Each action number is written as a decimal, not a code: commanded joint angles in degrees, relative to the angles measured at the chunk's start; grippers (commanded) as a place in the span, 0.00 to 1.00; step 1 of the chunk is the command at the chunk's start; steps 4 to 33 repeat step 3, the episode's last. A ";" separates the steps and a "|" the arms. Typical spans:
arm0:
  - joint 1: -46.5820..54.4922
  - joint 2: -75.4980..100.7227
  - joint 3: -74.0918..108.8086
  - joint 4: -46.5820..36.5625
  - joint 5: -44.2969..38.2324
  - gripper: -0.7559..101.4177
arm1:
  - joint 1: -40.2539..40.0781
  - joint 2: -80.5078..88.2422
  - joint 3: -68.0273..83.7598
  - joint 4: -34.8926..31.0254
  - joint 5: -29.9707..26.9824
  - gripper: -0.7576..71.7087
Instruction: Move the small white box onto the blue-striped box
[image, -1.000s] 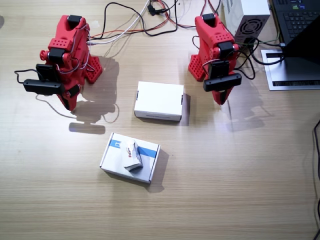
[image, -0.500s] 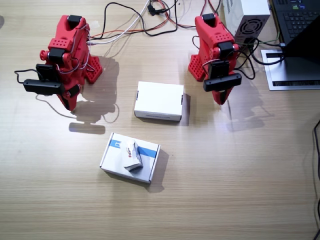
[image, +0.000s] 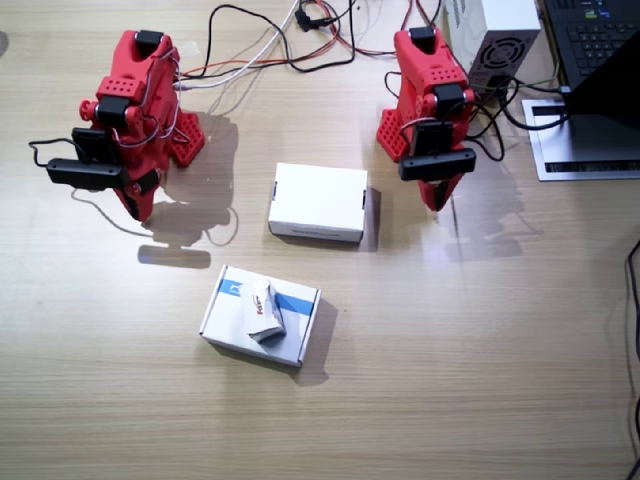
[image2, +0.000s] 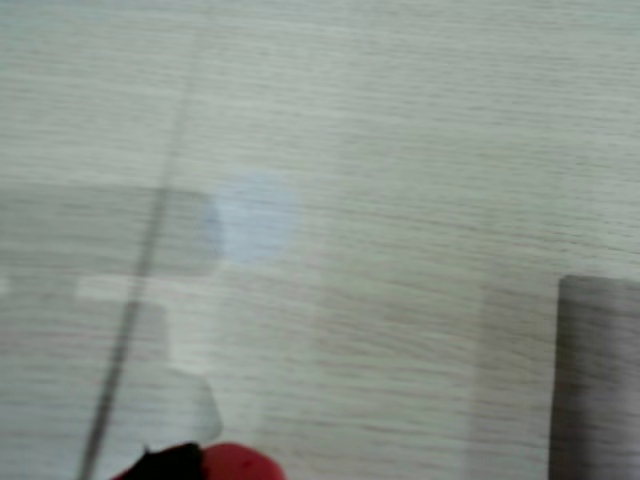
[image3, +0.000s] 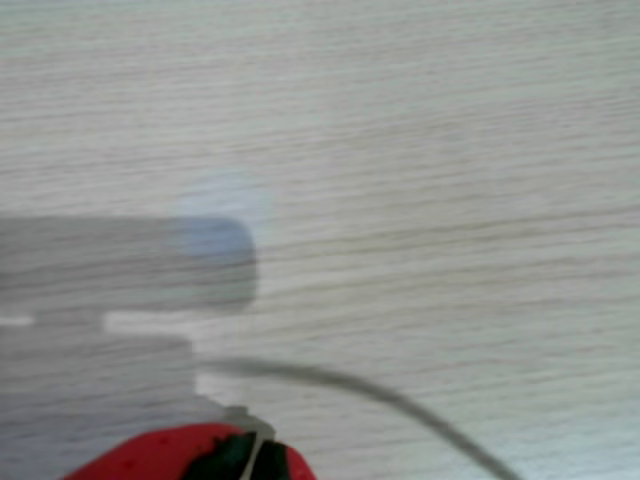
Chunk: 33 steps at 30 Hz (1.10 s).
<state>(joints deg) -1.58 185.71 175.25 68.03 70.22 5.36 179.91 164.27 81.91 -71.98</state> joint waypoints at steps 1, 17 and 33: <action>2.55 1.67 -1.14 1.32 1.76 0.01 | 1.76 1.41 -0.88 1.67 0.26 0.01; 2.55 1.67 -1.14 1.32 1.76 0.01 | 1.76 1.41 -0.88 1.67 0.26 0.01; 2.55 1.67 -1.14 1.32 1.76 0.01 | 1.76 1.41 -0.88 1.67 0.26 0.01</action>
